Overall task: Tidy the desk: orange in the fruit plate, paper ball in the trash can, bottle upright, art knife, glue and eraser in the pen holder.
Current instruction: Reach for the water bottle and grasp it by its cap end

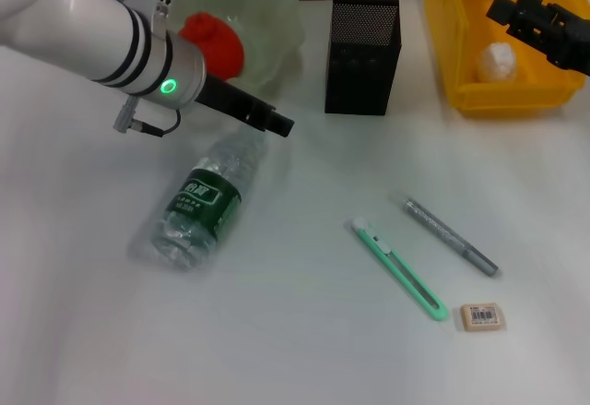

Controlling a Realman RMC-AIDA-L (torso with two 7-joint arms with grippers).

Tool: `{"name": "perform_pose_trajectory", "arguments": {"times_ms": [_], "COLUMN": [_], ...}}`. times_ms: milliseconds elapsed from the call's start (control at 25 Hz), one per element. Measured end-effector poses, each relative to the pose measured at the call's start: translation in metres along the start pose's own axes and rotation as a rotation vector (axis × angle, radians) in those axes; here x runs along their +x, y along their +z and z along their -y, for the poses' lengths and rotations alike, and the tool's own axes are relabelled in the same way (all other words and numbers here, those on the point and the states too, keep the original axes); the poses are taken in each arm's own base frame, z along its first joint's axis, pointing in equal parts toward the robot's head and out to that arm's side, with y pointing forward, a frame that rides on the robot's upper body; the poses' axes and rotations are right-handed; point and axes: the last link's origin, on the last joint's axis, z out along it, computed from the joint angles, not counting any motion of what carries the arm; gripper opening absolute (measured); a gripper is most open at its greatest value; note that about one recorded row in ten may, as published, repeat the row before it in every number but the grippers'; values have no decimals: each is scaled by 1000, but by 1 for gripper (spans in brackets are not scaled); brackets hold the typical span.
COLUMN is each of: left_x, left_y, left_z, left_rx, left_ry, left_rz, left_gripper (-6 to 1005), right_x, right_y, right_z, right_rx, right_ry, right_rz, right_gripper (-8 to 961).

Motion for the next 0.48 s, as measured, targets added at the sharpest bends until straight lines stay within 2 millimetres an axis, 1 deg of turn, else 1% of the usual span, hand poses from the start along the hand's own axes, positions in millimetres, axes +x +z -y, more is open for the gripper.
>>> {"name": "perform_pose_trajectory", "arguments": {"times_ms": [160, 320, 360, 480], "left_x": [2, 2, 5, 7], "left_y": [6, 7, 9, 10], "left_z": [-5, -7, -11, -11], "left_rx": [12, 15, 23, 26], "left_ry": [14, 23, 43, 47], "left_rz": [80, 92, 101, 100], "left_gripper": [679, 678, 678, 678], "right_x": [-1, -1, -1, 0], "right_y": [1, 2, 2, 1], "right_z": [0, -1, 0, 0], "right_rx": [-3, -4, -4, -2], "right_ry": [-2, -2, -2, 1], "right_rz": [0, 0, 0, -1], "right_gripper": [740, 740, 740, 740]}}
